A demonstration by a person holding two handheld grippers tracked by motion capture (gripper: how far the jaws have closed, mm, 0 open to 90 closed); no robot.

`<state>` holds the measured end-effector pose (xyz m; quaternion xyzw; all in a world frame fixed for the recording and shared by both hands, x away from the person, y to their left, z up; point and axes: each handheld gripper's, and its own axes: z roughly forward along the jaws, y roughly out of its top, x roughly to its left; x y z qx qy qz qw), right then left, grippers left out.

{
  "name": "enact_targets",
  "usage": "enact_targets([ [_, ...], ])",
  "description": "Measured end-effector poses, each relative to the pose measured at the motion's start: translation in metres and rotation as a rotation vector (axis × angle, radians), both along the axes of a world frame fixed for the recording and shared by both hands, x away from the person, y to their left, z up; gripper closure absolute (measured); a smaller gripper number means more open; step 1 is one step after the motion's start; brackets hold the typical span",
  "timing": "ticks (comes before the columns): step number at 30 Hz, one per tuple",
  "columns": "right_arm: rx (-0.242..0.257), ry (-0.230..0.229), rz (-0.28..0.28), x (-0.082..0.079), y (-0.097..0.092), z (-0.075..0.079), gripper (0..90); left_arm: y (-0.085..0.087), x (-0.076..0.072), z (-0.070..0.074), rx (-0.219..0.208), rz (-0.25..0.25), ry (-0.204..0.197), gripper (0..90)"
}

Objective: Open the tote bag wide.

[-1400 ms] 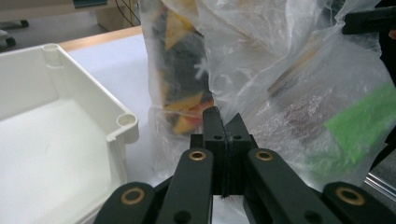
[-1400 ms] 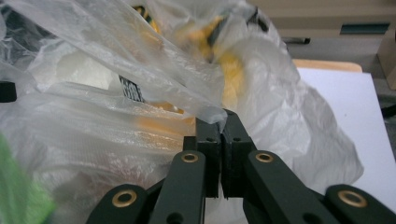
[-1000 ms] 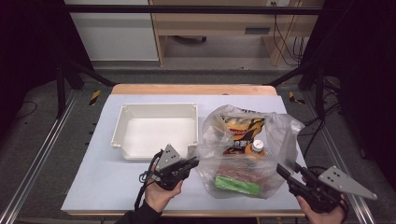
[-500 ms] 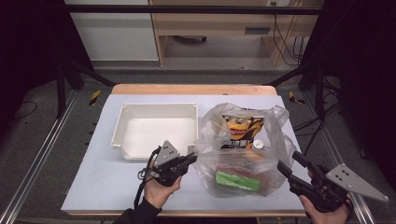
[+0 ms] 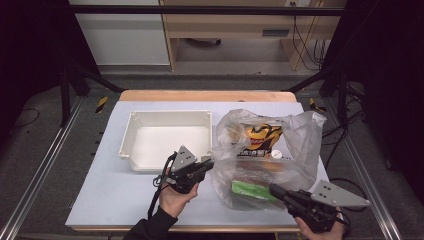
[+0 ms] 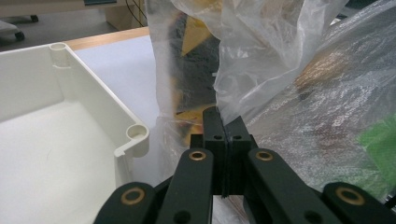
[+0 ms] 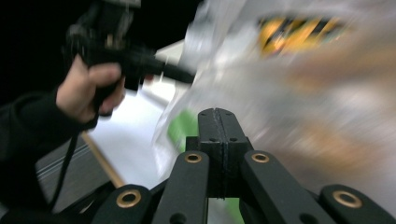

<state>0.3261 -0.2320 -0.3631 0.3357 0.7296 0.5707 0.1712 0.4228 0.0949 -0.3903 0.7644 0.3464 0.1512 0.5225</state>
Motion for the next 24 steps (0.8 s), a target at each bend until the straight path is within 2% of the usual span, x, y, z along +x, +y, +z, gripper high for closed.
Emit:
enact_targets([
  [1, -0.004, 0.022, 0.018, 0.002, 0.003, -0.006, 90.0, 0.0, 0.0, 0.001, -0.002, 0.002, -0.002, 90.0],
  [2, -0.004, 0.022, 0.018, 0.002, 0.003, -0.006, 90.0, 0.0, 0.0, 0.001, -0.002, 0.002, -0.002, 90.0],
  [3, -0.01, 0.051, 0.043, 0.003, 0.008, -0.017, 90.0, 0.002, 0.0, 0.002, -0.005, 0.004, -0.003, 90.0],
  [4, -0.012, 0.061, 0.062, 0.003, 0.011, -0.021, 90.0, 0.002, 0.0, 0.002, -0.007, 0.004, -0.004, 90.0],
  [5, -0.012, 0.061, 0.062, 0.003, 0.011, -0.021, 90.0, 0.002, 0.0, 0.002, -0.007, 0.004, -0.004, 90.0],
  [6, -0.022, 0.086, 0.094, 0.002, 0.016, -0.028, 90.0, 0.003, 0.0, 0.003, -0.017, 0.005, -0.005, 90.0],
  [8, -0.031, 0.101, 0.104, 0.003, 0.018, -0.032, 90.0, 0.003, -0.001, 0.004, -0.02, 0.005, -0.006, 90.0],
  [9, -0.078, 0.107, 0.083, 0.005, 0.022, -0.038, 90.0, 0.004, -0.002, 0.005, -0.028, 0.0, -0.01, 90.0],
  [10, -0.096, 0.106, 0.067, 0.007, 0.023, -0.042, 90.0, 0.005, -0.003, 0.006, -0.032, -0.006, -0.013, 90.0],
  [11, -0.096, 0.106, 0.067, 0.007, 0.023, -0.042, 90.0, 0.005, -0.003, 0.006, -0.032, -0.006, -0.013, 90.0],
  [16, -0.135, 0.114, -0.016, 0.023, 0.021, -0.059, 90.0, 0.005, -0.018, 0.01, -0.051, -0.053, -0.033, 90.0],
  [21, -0.132, 0.135, -0.041, 0.031, 0.021, -0.071, 89.7, 0.0, -0.029, 0.003, -0.031, -0.099, -0.028, 90.0],
  [22, -0.12, 0.146, -0.036, 0.034, 0.021, -0.075, 89.8, -0.003, -0.033, -0.004, -0.004, -0.117, -0.019, 90.0],
  [24, -0.114, 0.146, -0.03, 0.035, 0.02, -0.077, 90.0, -0.005, -0.035, -0.008, 0.007, -0.126, -0.012, 90.0],
])
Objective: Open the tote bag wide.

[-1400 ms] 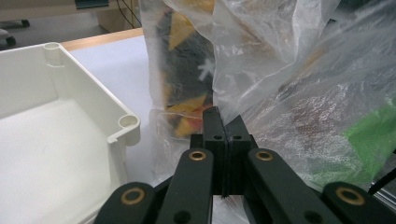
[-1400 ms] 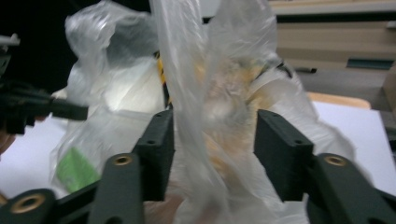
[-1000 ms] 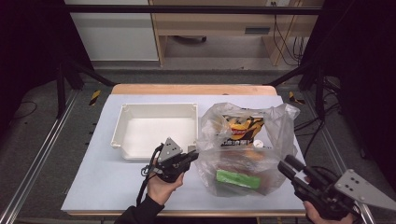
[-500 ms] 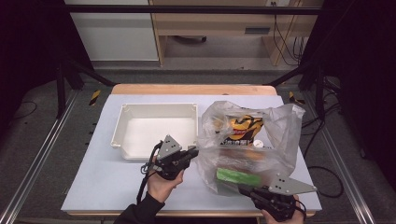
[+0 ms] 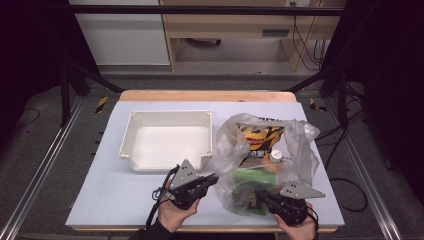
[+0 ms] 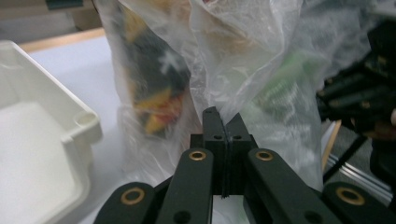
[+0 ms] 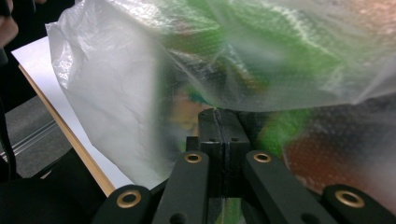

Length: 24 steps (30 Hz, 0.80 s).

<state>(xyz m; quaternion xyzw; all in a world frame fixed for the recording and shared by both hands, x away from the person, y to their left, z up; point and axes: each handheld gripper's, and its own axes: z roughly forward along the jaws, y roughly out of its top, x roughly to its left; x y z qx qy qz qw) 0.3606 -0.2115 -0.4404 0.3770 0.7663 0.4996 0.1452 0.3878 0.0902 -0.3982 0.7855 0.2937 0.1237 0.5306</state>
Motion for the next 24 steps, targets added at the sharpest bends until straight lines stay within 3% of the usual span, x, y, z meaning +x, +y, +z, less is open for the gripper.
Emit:
enact_targets([
  [3, 0.001, 0.009, 0.012, 0.0, 0.0, -0.005, 89.5, -0.004, -0.002, -0.013, 0.04, -0.017, 0.02, 90.0],
  [5, -0.004, 0.02, 0.018, -0.002, 0.001, -0.008, 89.4, -0.008, -0.002, -0.027, 0.09, -0.027, 0.04, 90.0],
  [10, -0.014, 0.048, 0.032, -0.006, 0.0, -0.017, 89.7, -0.009, 0.0, -0.048, 0.139, -0.027, 0.078, 90.0],
  [14, -0.033, 0.063, 0.033, -0.01, -0.001, -0.023, 88.1, -0.01, 0.003, -0.058, 0.148, -0.029, 0.105, 90.0],
  [17, -0.034, 0.05, 0.032, -0.013, 0.0, -0.02, 83.8, -0.011, 0.003, -0.059, 0.148, -0.031, 0.104, 90.0],
  [19, 0.001, -0.005, 0.033, -0.02, -0.003, -0.006, 80.8, -0.011, 0.002, -0.059, 0.148, -0.034, 0.097, 90.0],
  [21, 0.039, -0.081, 0.006, -0.028, -0.012, 0.016, 75.4, -0.012, 0.001, -0.059, 0.146, -0.035, 0.093, 90.0],
  [24, 0.068, -0.154, -0.059, -0.036, -0.027, 0.039, 65.9, -0.012, 0.0, -0.059, 0.145, -0.034, 0.093, 90.0],
])
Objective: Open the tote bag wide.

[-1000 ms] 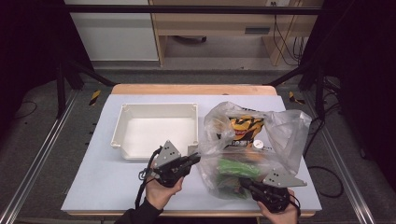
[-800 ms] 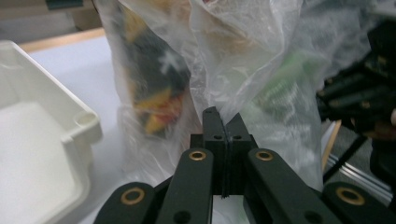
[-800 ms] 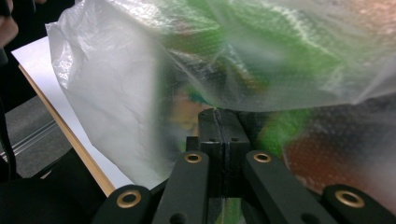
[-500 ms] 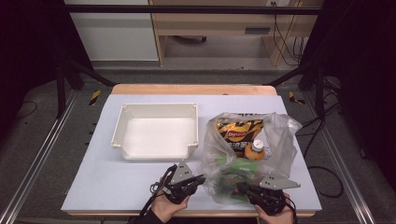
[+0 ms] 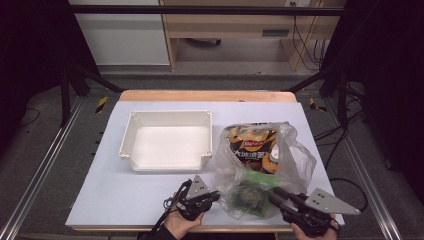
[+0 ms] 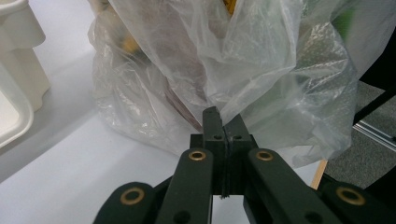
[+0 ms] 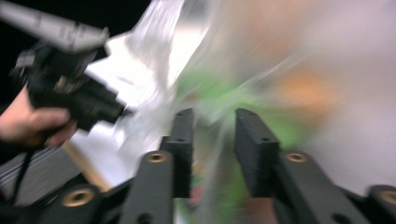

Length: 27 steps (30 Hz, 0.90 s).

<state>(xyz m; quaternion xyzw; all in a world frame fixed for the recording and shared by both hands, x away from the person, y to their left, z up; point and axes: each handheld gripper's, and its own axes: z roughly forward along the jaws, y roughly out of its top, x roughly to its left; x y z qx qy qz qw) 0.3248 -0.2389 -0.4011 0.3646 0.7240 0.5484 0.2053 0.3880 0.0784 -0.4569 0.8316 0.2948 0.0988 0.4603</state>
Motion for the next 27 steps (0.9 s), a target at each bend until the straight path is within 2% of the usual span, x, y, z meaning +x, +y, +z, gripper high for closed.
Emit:
enact_targets([
  [2, 0.01, -0.032, -0.06, -0.002, -0.01, 0.01, 53.6, 0.0, 0.0, 0.0, 0.001, 0.0, -0.001, 90.0],
  [3, 0.019, -0.043, -0.083, -0.002, -0.015, 0.012, 52.5, 0.0, 0.0, 0.0, 0.001, -0.001, -0.002, 90.0],
  [4, 0.019, -0.043, -0.083, -0.002, -0.015, 0.012, 52.5, 0.0, 0.0, 0.0, 0.001, -0.001, -0.002, 90.0],
  [5, 0.025, -0.052, -0.117, -0.003, -0.024, 0.016, 48.3, 0.0, 0.0, 0.0, 0.002, -0.001, -0.002, 90.0],
  [6, 0.025, -0.052, -0.117, -0.003, -0.024, 0.016, 48.3, 0.0, 0.0, 0.0, 0.003, 0.0, -0.003, 90.0],
  [7, 0.017, -0.064, -0.161, -0.004, -0.03, 0.017, 42.8, 0.0, 0.0, 0.0, 0.003, 0.0, -0.001, 90.0],
  [8, 0.012, -0.07, -0.179, -0.004, -0.033, 0.017, 39.7, 0.0, 0.0, 0.0, 0.003, 0.001, -0.001, 90.0],
  [12, -0.008, -0.075, -0.236, 0.001, -0.04, 0.012, 29.9, 0.001, 0.0, 0.0, 0.006, 0.004, -0.004, 90.0],
  [13, -0.008, -0.075, -0.236, 0.001, -0.04, 0.012, 29.9, 0.001, 0.0, 0.0, 0.006, 0.004, -0.004, 90.0],
  [14, -0.005, -0.059, -0.253, 0.003, -0.044, 0.01, 32.1, 0.001, 0.001, 0.0, 0.005, 0.005, -0.002, 90.0],
  [16, 0.001, -0.049, -0.247, 0.004, -0.045, 0.008, 35.1, 0.001, 0.001, -0.001, 0.005, 0.007, -0.001, 90.0],
  [17, 0.0, -0.043, -0.235, 0.004, -0.045, 0.006, 41.1, 0.001, 0.001, -0.001, 0.005, 0.007, -0.001, 90.0],
  [18, -0.017, -0.027, -0.193, 0.005, -0.044, 0.003, 60.8, 0.001, 0.001, -0.001, 0.006, 0.007, -0.001, 90.0],
  [19, -0.017, -0.027, -0.193, 0.005, -0.044, 0.003, 60.8, 0.001, 0.001, -0.001, 0.007, 0.008, -0.002, 90.0],
  [21, -0.035, -0.007, -0.178, 0.005, -0.043, 0.0, 76.9, 0.002, 0.001, -0.001, 0.008, 0.008, -0.001, 90.0],
  [22, -0.041, 0.009, -0.171, 0.005, -0.044, -0.002, 81.8, 0.002, 0.002, -0.002, 0.01, 0.008, -0.001, 90.0],
  [25, -0.045, 0.06, -0.162, 0.005, -0.047, -0.009, 88.8, 0.002, 0.003, -0.004, 0.017, 0.013, 0.005, 90.0],
  [27, -0.067, 0.119, -0.167, 0.007, -0.05, -0.021, 89.4, 0.002, 0.004, -0.007, 0.025, 0.015, 0.011, 90.0],
])
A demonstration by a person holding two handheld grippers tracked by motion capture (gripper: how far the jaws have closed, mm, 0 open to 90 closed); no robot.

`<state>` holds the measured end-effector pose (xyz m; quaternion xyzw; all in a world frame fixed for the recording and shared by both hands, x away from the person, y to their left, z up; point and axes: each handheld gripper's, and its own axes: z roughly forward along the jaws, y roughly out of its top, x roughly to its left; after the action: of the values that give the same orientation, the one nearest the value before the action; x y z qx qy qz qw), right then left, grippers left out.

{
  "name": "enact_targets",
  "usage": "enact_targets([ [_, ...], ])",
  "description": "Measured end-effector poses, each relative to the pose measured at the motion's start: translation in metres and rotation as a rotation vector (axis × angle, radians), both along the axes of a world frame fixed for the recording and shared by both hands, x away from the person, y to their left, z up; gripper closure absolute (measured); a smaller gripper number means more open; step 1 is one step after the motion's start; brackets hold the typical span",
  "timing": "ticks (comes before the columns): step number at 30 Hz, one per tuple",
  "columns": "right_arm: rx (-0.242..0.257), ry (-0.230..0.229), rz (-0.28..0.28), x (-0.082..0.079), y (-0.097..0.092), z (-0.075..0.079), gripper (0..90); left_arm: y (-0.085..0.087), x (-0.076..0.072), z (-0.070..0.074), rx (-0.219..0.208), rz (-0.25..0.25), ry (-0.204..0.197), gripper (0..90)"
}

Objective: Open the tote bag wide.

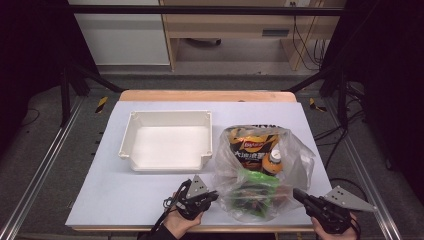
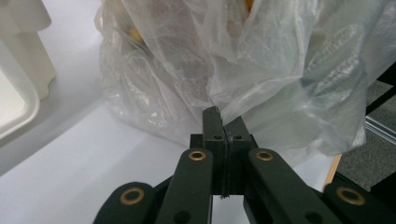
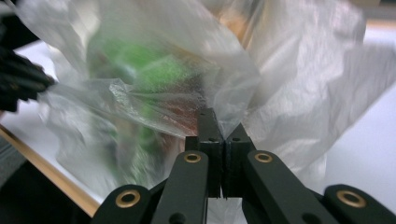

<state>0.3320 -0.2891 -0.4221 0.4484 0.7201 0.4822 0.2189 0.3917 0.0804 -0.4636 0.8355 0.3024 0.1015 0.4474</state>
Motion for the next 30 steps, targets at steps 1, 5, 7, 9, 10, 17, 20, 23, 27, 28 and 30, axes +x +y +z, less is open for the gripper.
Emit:
enact_targets([
  [1, -0.001, 0.014, -0.002, 0.001, -0.001, -0.003, 89.4, 0.0, 0.0, -0.001, 0.003, 0.0, 0.002, 90.0],
  [5, -0.007, 0.066, -0.024, 0.007, -0.004, -0.014, 89.2, -0.003, 0.001, -0.006, 0.019, -0.001, 0.011, 90.0],
  [7, -0.02, 0.102, -0.051, 0.012, -0.007, -0.023, 87.9, -0.005, 0.002, -0.009, 0.027, -0.006, 0.015, 90.0],
  [9, -0.024, 0.114, -0.062, 0.014, -0.007, -0.027, 87.1, -0.006, 0.002, -0.01, 0.032, -0.007, 0.016, 90.0],
  [10, -0.042, 0.126, -0.072, 0.017, -0.006, -0.033, 84.9, -0.007, 0.002, -0.012, 0.041, -0.011, 0.018, 90.0],
  [17, -0.053, 0.077, -0.086, 0.014, -0.006, -0.031, 63.9, -0.008, 0.001, -0.013, 0.053, -0.01, 0.007, 85.4],
  [20, -0.006, -0.006, -0.079, 0.005, -0.01, -0.017, 51.2, -0.003, 0.001, -0.008, 0.02, -0.004, -0.001, 78.4],
  [23, 0.021, -0.088, -0.059, -0.004, -0.01, 0.001, 45.3, 0.002, 0.0, 0.0, -0.022, 0.0, -0.026, 63.8],
  [27, 0.034, -0.142, -0.045, -0.009, -0.007, 0.018, 42.1, 0.008, -0.004, 0.012, -0.055, 0.008, -0.086, 47.0],
  [28, 0.039, -0.161, -0.029, -0.009, -0.004, 0.025, 40.8, 0.013, -0.006, 0.022, -0.082, 0.008, -0.117, 40.2],
  [30, 0.04, -0.168, -0.021, -0.009, -0.002, 0.029, 40.4, 0.016, -0.008, 0.029, -0.106, 0.013, -0.136, 38.1],
])
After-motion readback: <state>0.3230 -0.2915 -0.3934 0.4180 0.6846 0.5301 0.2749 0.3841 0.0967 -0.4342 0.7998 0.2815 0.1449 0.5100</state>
